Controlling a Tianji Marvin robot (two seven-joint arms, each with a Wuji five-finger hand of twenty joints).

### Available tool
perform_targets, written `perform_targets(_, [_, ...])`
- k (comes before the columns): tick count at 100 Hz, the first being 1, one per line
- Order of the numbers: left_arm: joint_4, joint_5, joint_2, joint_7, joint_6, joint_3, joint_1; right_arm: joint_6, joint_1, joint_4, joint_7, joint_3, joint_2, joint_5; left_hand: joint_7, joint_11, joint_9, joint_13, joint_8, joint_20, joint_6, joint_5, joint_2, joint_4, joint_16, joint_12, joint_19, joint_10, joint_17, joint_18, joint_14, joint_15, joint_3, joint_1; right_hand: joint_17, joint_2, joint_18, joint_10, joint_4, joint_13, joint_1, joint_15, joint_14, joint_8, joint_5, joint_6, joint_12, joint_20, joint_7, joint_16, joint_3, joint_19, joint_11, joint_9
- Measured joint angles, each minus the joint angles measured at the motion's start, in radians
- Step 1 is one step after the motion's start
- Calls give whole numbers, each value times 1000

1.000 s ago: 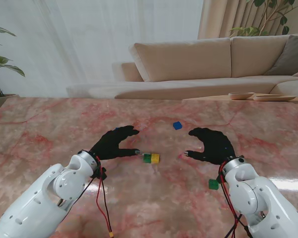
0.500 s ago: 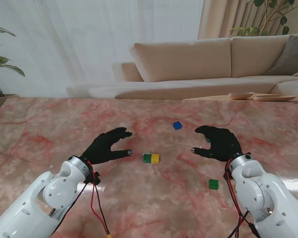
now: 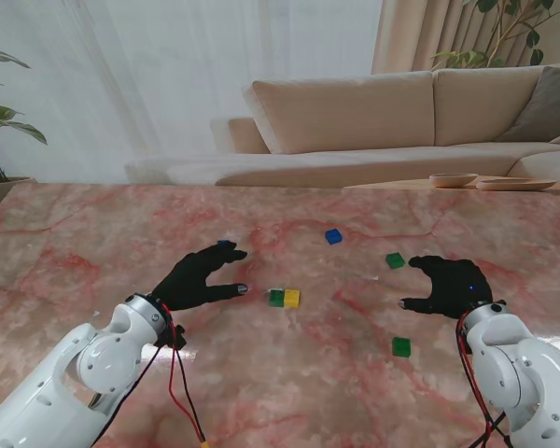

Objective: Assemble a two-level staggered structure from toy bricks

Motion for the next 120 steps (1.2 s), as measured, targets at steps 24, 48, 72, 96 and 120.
perform_targets(24, [-2,3,6,-15,-10,-14,2,32,-7,27,34,7,8,-43,-1,0,0,-2,0,0,0,0,1,0,0,0,0,0,0,0,0,0,0,0,0,-36,2,0,0,0,0,0,0,0,-40,15,27,19,-16,11,-1,0,25,-30])
perform_targets(48, [36,-9,3,8,-11,-15,-10,62,12,57,98,-22,19,-97,-2,0,0,-2,0,-11,0,0,1,0,0,0,0,0,-1,0,0,0,-8,0,-12,-114,2,0,0,-15,1,75,0,28,-74,30,138,90,-39,70,31,24,131,-99])
perform_targets(72, [81,-23,1,6,-23,-20,-30,47,44,98,152,-61,34,-145,-12,0,0,-2,0,-22,1,0,11,0,-1,-10,-1,0,-1,-1,0,0,-8,1,-41,-114,3,-8,0,-99,141,166,-1,78,-74,27,197,137,-23,92,-26,28,193,-134])
perform_targets(96, [90,-27,1,6,-32,-27,-36,48,66,157,151,-112,40,-134,-13,0,0,-2,0,-41,1,0,11,0,-1,-10,-37,0,-1,-1,0,0,-8,1,-50,-114,3,-27,0,-117,215,231,-1,212,-95,13,259,180,48,107,-65,28,270,-144])
perform_targets(120, [91,-26,1,8,-30,-27,-36,32,75,186,87,-135,42,-93,-14,0,0,-2,0,-48,1,0,11,0,-1,-10,-41,0,-1,-2,0,0,-8,1,-51,-114,-1,-74,0,-140,243,368,-33,427,-104,-32,362,256,126,189,-74,65,365,-145])
